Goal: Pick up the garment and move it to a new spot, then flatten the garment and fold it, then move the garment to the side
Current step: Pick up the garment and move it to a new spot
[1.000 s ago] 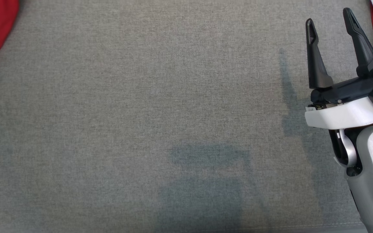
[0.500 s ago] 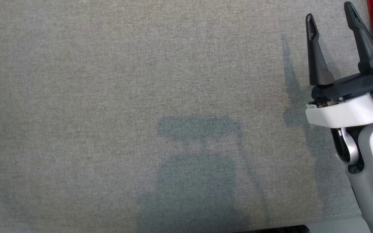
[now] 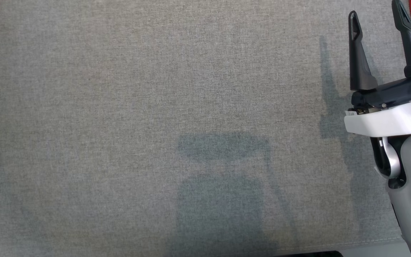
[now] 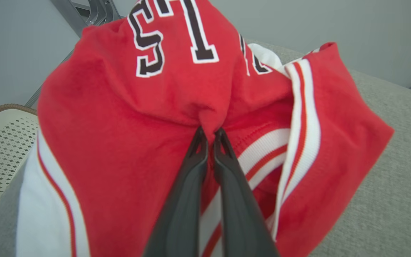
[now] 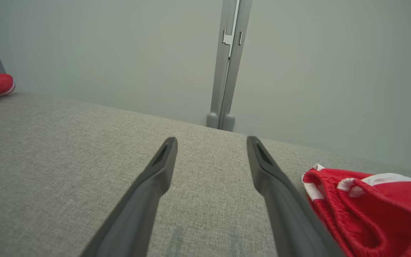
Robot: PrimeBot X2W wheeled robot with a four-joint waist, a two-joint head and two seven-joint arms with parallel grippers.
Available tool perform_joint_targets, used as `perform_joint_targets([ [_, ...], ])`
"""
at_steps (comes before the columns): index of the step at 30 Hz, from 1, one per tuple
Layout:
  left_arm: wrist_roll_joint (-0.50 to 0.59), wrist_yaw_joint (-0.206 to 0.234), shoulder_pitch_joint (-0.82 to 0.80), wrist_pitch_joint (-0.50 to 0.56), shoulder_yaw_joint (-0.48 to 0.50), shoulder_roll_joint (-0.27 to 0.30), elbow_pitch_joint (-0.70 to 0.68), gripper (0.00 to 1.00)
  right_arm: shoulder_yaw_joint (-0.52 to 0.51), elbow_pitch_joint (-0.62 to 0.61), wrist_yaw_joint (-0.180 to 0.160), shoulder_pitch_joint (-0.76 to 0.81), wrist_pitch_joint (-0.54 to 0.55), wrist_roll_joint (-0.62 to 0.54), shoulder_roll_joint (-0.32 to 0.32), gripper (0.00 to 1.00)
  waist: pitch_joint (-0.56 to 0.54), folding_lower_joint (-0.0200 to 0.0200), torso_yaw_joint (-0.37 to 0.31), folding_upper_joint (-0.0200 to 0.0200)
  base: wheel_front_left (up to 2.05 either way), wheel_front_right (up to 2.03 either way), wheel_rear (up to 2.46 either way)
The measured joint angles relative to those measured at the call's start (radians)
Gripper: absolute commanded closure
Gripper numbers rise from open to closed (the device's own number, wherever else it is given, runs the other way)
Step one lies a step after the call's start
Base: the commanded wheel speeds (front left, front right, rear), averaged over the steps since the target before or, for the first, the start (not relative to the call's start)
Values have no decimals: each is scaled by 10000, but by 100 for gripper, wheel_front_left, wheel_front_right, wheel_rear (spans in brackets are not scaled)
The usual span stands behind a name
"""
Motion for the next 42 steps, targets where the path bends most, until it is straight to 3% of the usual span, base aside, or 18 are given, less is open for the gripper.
perform_joint_targets([
  [9,13,-757,-304,-786,-339,-159,161,100,-13,654,-65,-1,-395,82,146,0,-606,0,260,0,0,0,0],
  [24,245,-1810,-573,-2105,-1653,-1164,-416,100,148,1835,-63,57,-711,391,665,0,-2466,-1,593,0,0,0,0],
  [33,242,-2061,-376,-2660,-2798,-1801,-1243,100,314,2477,-65,731,-802,742,1110,0,-3736,-1,576,0,0,0,0],
  [40,-357,-2075,826,-2836,-3925,-2913,-2033,100,309,2713,-69,1406,-803,836,1267,0,-4636,-1,330,0,0,0,0],
  [42,-642,-2075,1381,-2892,-4656,-3191,-2406,100,322,2715,-69,1487,-876,894,1277,0,-4882,-2,127,0,0,0,0],
])
